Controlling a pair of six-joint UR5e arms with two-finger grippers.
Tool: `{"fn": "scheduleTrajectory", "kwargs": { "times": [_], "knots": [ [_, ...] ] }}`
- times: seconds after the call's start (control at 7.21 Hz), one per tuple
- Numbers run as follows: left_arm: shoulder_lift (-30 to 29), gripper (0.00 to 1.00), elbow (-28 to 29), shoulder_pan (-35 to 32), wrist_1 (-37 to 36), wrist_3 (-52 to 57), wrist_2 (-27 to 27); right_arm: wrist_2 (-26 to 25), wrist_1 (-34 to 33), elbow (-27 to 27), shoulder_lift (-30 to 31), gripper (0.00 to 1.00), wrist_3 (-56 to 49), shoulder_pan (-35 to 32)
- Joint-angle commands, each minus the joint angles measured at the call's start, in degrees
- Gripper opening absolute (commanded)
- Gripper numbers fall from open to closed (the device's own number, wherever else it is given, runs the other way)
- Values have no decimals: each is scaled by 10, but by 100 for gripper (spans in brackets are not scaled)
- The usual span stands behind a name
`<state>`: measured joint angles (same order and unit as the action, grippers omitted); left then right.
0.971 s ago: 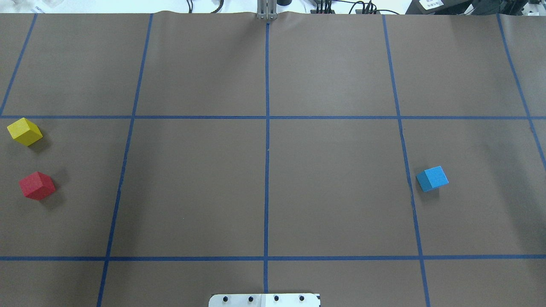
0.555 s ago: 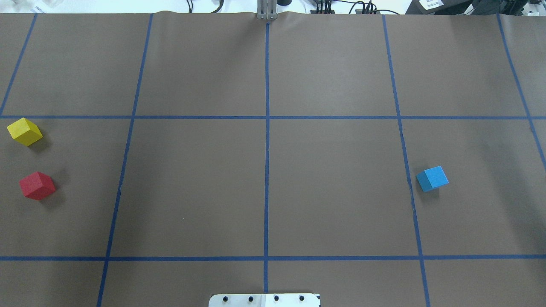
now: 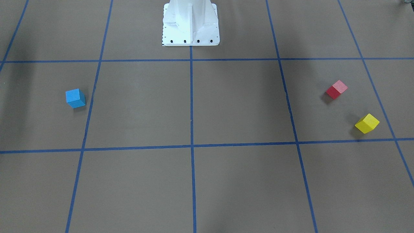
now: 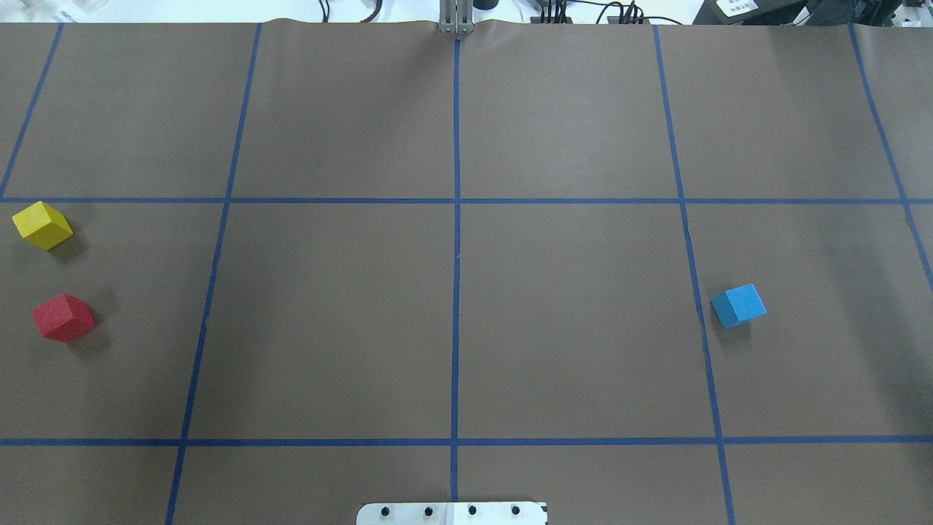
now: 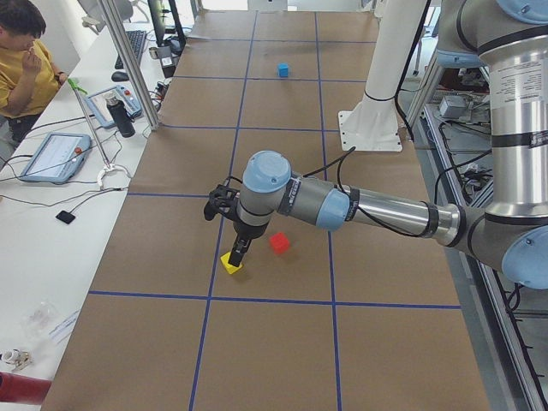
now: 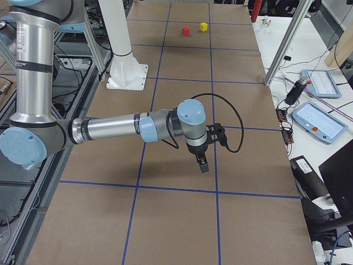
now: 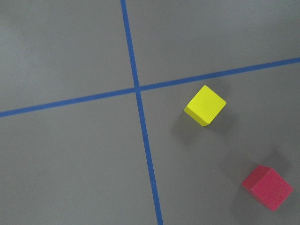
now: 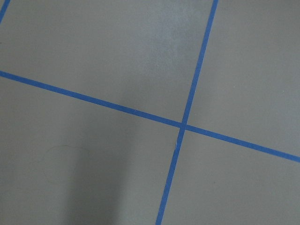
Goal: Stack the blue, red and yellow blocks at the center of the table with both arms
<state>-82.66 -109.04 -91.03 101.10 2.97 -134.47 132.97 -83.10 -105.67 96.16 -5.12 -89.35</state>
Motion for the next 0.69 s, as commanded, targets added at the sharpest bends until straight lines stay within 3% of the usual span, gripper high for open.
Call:
{"fn": "scheduleTrajectory", "kwargs": {
  "times": [0.0,0.14,0.28,0.42,0.56],
  "knots": [
    [-28,100,11,0,22,0,-2,36,54,1,-1,99,-4,21],
    [-29,100,11,0,23,0,-2,66,121,1,-1,99,2,65],
    [-29,100,13,1,23,0,-2,93,136,-4,3,99,59,100],
    [-29,100,10,1,23,1,-3,85,182,-14,10,99,180,149],
    [-29,100,10,1,23,2,-3,31,232,-16,12,99,301,213]
  ]
}}
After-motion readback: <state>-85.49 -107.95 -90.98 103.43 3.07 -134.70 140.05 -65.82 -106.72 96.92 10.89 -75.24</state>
